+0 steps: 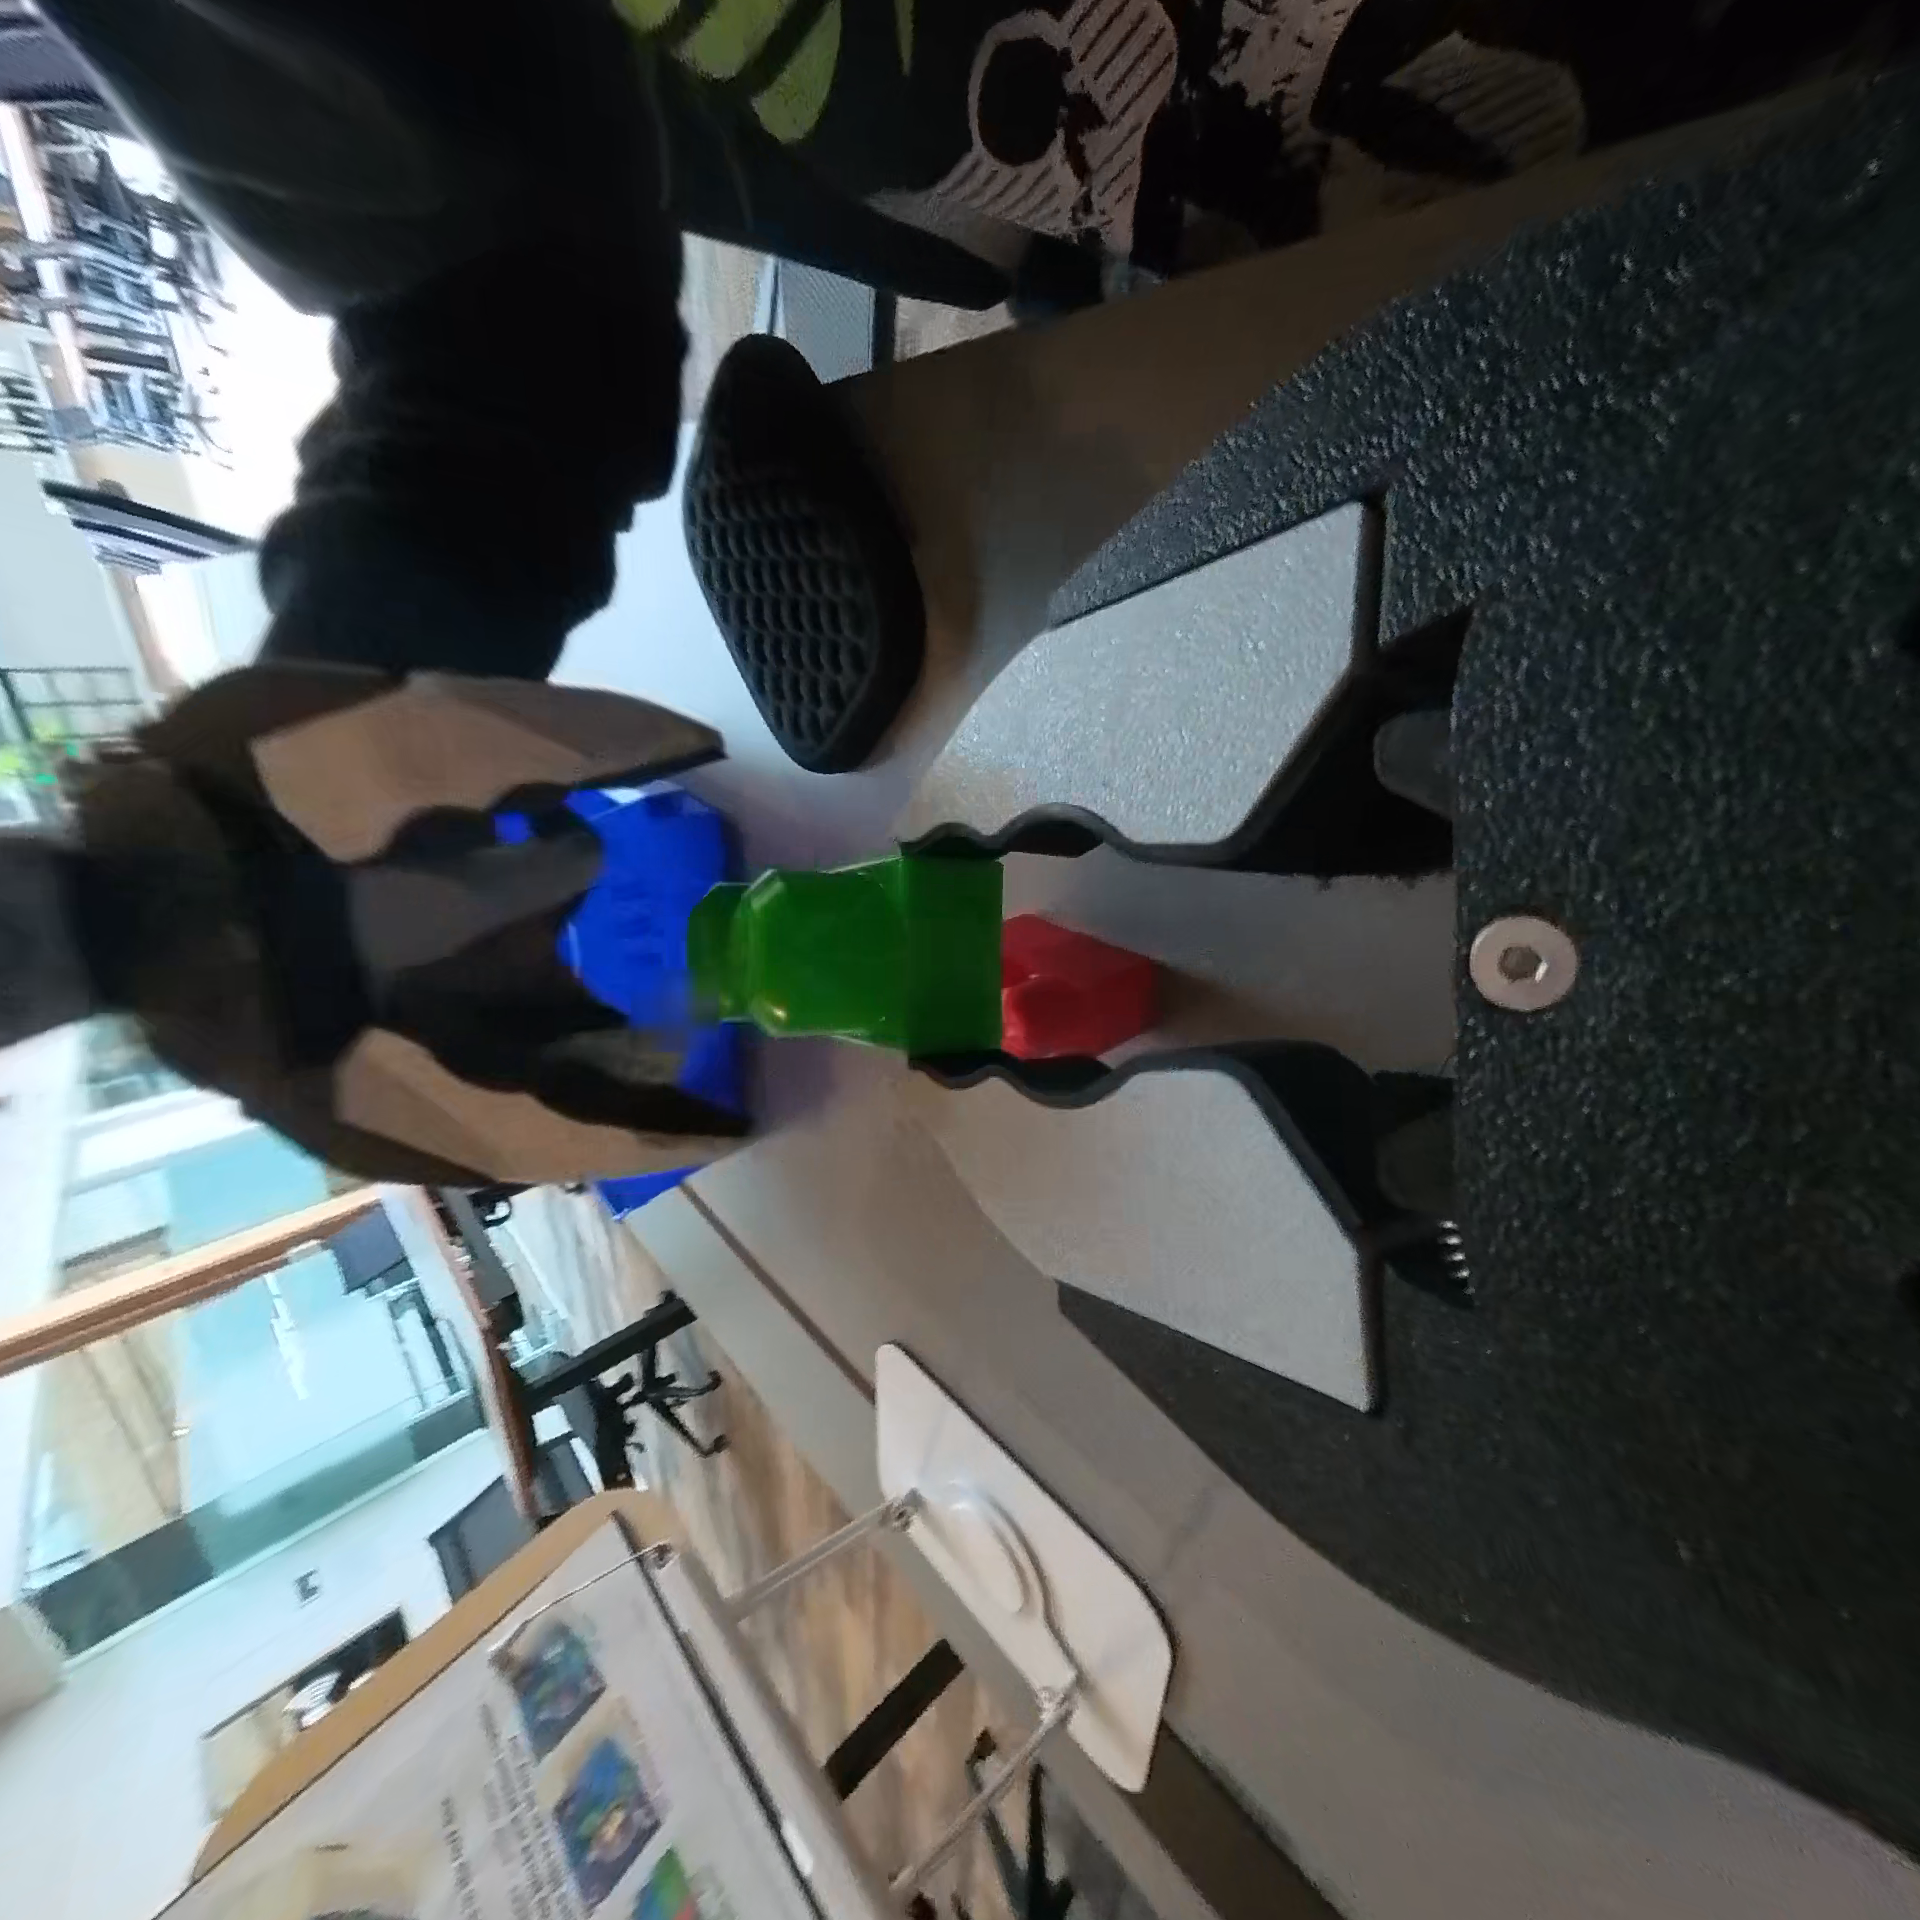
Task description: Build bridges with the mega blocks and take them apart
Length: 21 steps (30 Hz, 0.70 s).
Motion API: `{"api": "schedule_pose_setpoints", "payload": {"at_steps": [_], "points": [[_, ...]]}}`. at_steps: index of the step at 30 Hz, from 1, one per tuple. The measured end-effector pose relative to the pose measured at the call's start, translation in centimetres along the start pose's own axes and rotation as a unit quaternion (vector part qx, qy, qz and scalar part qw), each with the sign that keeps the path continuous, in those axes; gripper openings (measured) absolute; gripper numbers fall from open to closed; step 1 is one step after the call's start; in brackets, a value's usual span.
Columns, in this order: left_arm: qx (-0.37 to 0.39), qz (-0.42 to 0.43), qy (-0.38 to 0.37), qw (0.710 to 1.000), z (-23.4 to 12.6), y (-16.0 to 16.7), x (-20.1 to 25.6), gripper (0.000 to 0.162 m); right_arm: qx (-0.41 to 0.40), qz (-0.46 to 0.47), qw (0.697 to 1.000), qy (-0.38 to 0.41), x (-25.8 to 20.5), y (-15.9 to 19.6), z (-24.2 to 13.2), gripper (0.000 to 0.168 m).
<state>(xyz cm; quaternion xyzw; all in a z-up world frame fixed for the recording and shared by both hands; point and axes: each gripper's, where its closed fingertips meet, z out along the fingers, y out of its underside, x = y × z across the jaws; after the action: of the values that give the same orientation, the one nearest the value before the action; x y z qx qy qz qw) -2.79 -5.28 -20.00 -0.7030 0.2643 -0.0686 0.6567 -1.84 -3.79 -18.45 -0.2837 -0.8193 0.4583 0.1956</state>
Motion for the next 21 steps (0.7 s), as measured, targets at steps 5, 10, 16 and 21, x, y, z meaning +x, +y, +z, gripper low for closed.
{"api": "schedule_pose_setpoints", "payload": {"at_steps": [5,10,16,21], "points": [[-0.043,-0.008,0.022,0.999,1.1,1.2,0.7,0.035,-0.178,-0.079,0.981,0.008,-0.3,2.1,0.9,0.055],[-0.04,-0.017,0.04,0.998,1.7,1.1,0.9,0.035,-0.284,-0.103,0.953,-0.035,-0.9,3.5,1.5,0.047],[-0.02,-0.031,0.035,0.999,1.6,0.9,0.6,0.035,-0.313,-0.098,0.944,-0.034,-0.4,3.4,1.6,0.037],[-0.013,-0.035,0.04,0.998,1.5,0.9,0.7,0.035,-0.326,-0.105,0.939,-0.033,-0.3,3.6,1.9,0.035]]}}
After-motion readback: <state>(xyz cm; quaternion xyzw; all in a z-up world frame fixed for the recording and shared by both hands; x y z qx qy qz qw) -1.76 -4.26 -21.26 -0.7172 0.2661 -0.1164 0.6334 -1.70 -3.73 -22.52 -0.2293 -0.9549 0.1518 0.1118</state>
